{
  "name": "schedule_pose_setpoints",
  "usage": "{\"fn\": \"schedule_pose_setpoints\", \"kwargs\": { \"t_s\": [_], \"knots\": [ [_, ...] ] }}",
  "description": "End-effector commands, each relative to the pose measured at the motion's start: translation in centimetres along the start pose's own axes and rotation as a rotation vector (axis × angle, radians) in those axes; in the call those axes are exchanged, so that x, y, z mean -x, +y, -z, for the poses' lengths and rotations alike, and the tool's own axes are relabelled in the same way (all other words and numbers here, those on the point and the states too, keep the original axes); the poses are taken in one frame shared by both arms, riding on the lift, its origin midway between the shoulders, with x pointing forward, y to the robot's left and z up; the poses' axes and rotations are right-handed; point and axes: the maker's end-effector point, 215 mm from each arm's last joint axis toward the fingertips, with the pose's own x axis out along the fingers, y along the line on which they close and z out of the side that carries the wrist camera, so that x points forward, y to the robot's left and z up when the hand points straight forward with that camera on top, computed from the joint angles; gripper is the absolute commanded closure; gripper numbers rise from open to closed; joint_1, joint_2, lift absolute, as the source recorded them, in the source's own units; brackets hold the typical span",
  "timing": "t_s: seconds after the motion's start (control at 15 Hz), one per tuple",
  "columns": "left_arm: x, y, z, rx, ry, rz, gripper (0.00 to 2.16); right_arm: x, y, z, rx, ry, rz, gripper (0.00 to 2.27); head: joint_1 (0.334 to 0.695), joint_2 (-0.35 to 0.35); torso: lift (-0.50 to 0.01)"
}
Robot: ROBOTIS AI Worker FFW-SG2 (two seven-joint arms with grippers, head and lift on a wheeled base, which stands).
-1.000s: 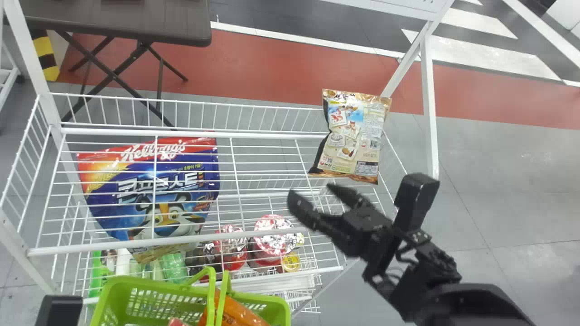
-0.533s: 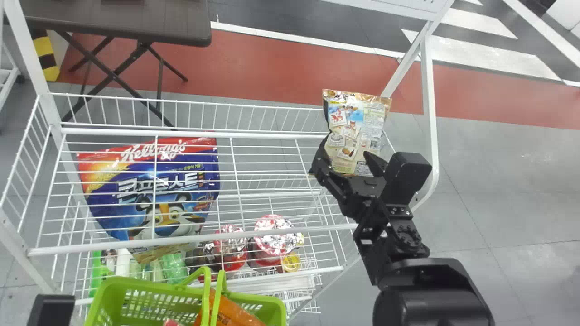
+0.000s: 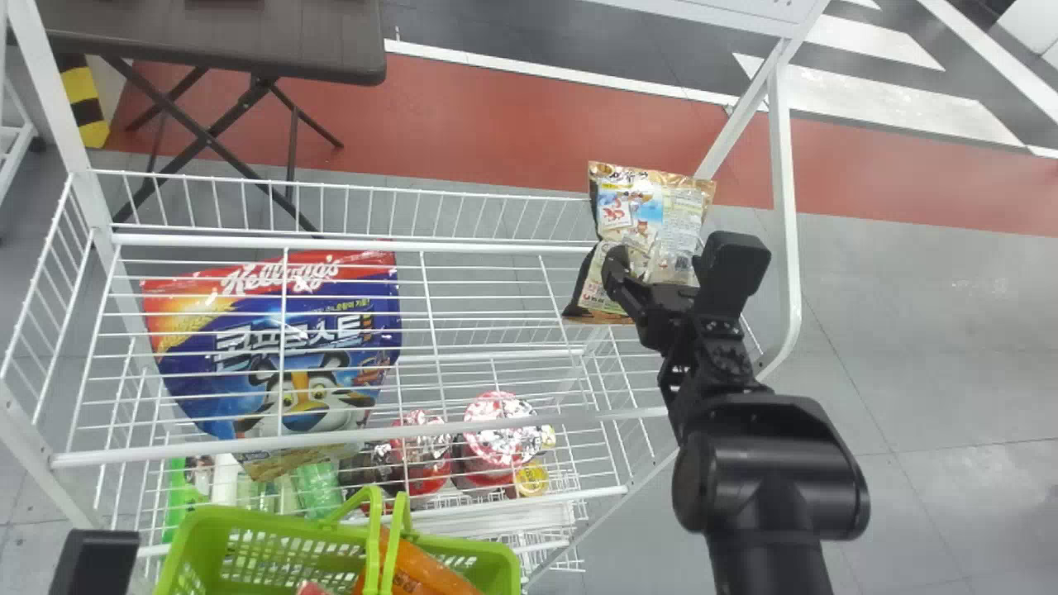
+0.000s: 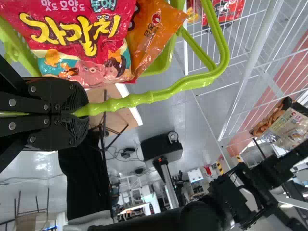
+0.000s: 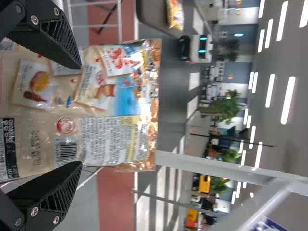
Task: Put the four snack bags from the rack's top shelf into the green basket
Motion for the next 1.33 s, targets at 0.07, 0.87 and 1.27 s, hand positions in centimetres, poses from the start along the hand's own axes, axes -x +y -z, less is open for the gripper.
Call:
{"fn": "schedule_pose_setpoints", "kwargs": {
  "t_s": [0.07,0.87,1.27],
  "knots": [
    [-0.1,0.4,0.0,0.006,0.005,-0.010,2.14,-1.8,0.9,2.6,-0.010,0.110,-0.083,0.63,0.695,-0.350,0.000],
    [0.2,0.4,-0.5,0.013,-0.007,-0.008,2.14,7.5,4.0,-2.7,-0.120,-0.059,-0.225,2.24,0.695,-0.350,0.000],
    [1.0,-0.3,-1.0,0.032,-0.036,0.008,2.14,18.0,7.1,-1.9,-0.178,0.049,-0.409,2.24,0.695,-0.350,0.000]
  ]
}}
